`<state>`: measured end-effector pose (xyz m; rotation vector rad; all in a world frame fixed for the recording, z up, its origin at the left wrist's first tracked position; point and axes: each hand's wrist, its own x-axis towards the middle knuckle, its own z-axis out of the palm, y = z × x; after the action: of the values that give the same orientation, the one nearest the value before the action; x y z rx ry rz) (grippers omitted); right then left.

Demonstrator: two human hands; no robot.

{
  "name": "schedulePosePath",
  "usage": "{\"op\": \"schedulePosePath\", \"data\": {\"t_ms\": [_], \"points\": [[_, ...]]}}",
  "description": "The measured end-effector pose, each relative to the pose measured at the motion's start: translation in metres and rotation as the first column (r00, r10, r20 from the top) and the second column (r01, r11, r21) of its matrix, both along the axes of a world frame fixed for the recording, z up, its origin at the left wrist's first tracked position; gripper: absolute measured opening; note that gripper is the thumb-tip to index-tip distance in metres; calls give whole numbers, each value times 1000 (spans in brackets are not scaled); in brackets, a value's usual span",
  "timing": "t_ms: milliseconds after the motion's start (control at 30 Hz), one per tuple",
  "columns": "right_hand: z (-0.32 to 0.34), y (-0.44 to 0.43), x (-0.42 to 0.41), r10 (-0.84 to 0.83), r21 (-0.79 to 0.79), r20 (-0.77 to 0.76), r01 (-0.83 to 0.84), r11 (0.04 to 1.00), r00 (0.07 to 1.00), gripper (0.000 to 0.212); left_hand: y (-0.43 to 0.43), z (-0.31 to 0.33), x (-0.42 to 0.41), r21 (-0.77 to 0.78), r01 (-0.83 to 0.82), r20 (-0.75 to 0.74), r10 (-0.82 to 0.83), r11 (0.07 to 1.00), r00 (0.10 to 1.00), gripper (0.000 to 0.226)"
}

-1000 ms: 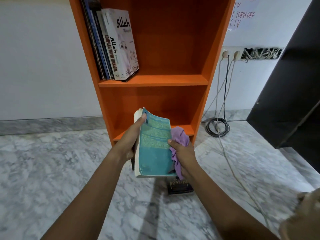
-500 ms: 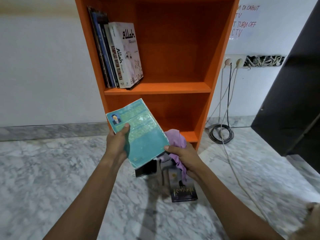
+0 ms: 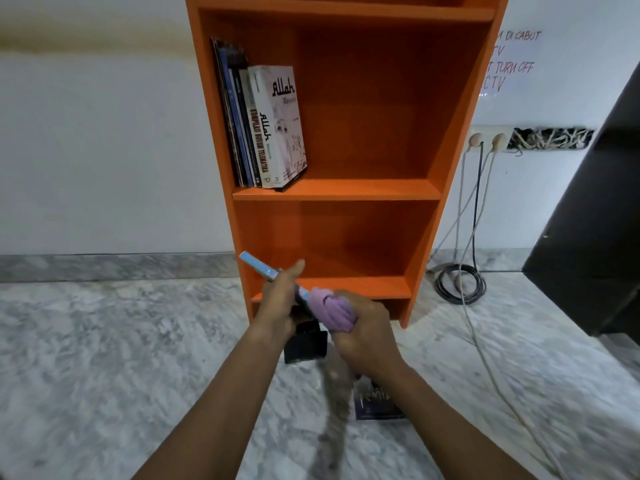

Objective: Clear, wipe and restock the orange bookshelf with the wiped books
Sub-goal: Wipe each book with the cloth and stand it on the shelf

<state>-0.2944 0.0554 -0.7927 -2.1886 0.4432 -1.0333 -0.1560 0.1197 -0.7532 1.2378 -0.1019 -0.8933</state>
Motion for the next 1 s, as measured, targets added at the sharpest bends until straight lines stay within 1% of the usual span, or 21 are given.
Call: {"op": "schedulePosePath", "data": {"t_ms": [33,67,100,133,167,200,233,267,300,333,433,467,533,600,633,700,767,800,833,933,1000], "points": [[-4,2,0,13,-70,-36,-15,997,999,34,1,-3,2,-14,-41,-5,41,999,999,7],[-5,4,-3,18,-130,-75,-28,991,997,21,4,-7,3,-24,-71,-15,71,997,997,10],[-6,5,-4,8,-151,-105,-24,988,994,11,6,-6,4,-59,-92,-35,90,994,995,15],[-3,6,-6,27,-80,-157,-40,996,987,12,8,-4,3,-113,-88,-47,83,990,995,19],[1,7,-7,97,108,-202,-76,991,975,17,10,-2,2,-149,-70,-29,67,986,997,21],[6,7,-7,194,332,-178,-127,935,965,22,11,2,1,-165,-37,12,39,986,999,21],[8,6,-8,235,489,-119,-149,859,965,27,11,5,-1,-169,-14,51,23,985,998,20],[9,4,-6,214,551,-70,-141,823,974,33,13,9,-3,-164,6,83,8,986,997,19],[10,0,-5,170,573,-34,-120,811,985,36,14,11,-3,-159,26,106,-9,987,994,19],[11,-3,-2,125,563,-3,-102,820,992,34,15,13,-3,-157,61,125,-41,986,991,20],[21,-14,6,46,557,91,-89,826,995,14,19,21,-6,-149,176,169,-150,973,974,27],[26,-19,8,38,576,125,-104,811,991,14,22,23,-5,-140,203,175,-178,969,968,30],[36,-29,12,42,634,177,-147,759,983,23,28,27,-1,-153,237,184,-208,959,961,33],[44,-38,16,66,693,208,-195,694,976,26,35,35,5,-186,255,191,-220,949,957,33],[48,-41,18,67,703,221,-207,680,973,26,38,40,8,-202,267,189,-230,942,955,31],[57,-47,23,34,670,261,-206,713,965,26,42,49,13,-138,297,252,-257,945,933,26],[68,-49,26,-45,621,305,-163,766,951,23,44,50,20,56,317,409,-312,947,858,21],[76,-51,28,-90,595,310,-120,795,946,22,45,50,24,131,306,488,-330,943,808,21],[81,-53,29,-129,575,308,-77,814,943,22,45,48,26,162,292,537,-332,943,776,24],[98,-67,34,-141,513,306,-38,857,942,24,37,58,32,151,255,610,-293,955,736,31],[111,-76,41,-113,490,289,-46,871,951,29,26,69,36,128,179,690,-217,976,691,28]]}}
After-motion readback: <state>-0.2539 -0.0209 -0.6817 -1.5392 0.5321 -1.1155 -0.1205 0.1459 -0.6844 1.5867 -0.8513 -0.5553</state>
